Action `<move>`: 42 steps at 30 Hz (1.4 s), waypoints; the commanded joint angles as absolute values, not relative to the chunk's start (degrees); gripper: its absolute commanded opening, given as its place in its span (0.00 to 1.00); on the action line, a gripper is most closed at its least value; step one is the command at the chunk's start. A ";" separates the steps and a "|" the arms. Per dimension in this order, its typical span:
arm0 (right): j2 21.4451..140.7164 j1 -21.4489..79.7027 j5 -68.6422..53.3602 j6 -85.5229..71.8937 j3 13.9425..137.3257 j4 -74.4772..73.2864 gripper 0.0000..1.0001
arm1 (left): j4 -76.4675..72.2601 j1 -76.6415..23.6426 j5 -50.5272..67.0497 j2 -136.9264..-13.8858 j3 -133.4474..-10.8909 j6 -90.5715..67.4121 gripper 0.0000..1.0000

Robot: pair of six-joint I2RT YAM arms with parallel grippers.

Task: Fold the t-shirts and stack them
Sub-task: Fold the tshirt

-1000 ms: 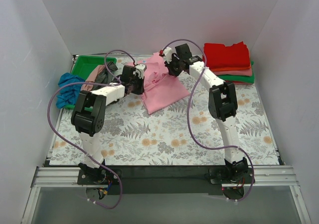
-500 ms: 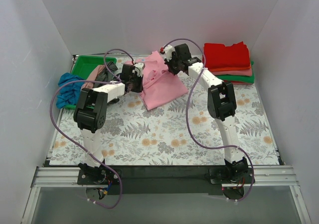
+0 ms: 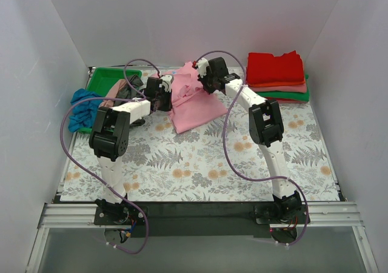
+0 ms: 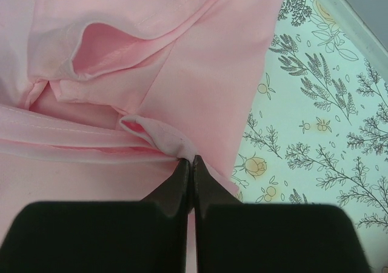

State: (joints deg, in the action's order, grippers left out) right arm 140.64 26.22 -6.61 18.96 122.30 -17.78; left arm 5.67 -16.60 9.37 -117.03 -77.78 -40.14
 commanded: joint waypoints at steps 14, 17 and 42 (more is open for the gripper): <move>137.21 29.09 10.90 10.11 123.41 -7.30 0.57 | 3.08 -15.73 -12.04 -112.16 -84.20 -47.72 0.62; 132.64 27.95 8.54 9.50 120.07 -7.47 0.57 | 4.91 -15.64 -8.89 -107.59 -83.85 -47.11 0.62; 108.28 14.06 -43.33 25.49 82.10 -23.99 0.81 | 8.44 -17.67 23.91 -73.48 -40.35 -69.43 0.63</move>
State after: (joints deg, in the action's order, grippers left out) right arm 112.16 15.07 -41.47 23.05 82.98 -23.81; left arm 10.72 -17.39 22.46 -75.75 -40.99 -67.35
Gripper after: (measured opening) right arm 0.811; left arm 0.630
